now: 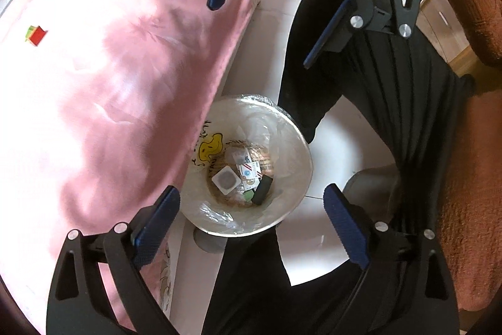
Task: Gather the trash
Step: 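Move both tools back over the bed toward the red block and green lego brick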
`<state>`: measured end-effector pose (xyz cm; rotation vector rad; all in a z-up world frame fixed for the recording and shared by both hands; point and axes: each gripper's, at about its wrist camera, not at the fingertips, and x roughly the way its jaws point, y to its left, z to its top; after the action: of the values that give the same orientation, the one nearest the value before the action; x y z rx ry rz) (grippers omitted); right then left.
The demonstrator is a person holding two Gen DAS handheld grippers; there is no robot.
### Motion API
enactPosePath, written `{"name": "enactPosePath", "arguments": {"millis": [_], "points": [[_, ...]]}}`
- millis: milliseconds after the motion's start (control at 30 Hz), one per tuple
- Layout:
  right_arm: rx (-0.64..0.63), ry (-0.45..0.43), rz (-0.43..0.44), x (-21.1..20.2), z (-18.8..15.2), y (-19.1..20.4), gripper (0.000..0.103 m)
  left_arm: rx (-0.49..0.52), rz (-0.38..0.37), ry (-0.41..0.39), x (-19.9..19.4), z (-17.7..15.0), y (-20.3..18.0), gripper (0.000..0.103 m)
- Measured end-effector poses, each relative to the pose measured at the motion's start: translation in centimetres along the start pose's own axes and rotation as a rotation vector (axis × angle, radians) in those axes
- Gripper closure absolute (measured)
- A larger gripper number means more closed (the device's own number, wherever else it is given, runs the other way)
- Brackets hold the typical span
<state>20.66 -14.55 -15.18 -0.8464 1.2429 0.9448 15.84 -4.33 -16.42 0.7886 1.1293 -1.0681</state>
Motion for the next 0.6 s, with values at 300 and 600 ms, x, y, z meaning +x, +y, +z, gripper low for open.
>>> {"name": "enactPosePath", "arguments": {"millis": [300,600], "points": [[-0.033,-0.011,-0.043,-5.1,-0.7,-2.4,0.018,-0.043,0.046,-0.029,-3.8,1.3,2.5,0.009],[-0.055,-0.066,-0.072,-9.9,0.2,-7.8,0.018,-0.052,0.104,-0.092,-8.9,4.5,6.6,0.009]]}}
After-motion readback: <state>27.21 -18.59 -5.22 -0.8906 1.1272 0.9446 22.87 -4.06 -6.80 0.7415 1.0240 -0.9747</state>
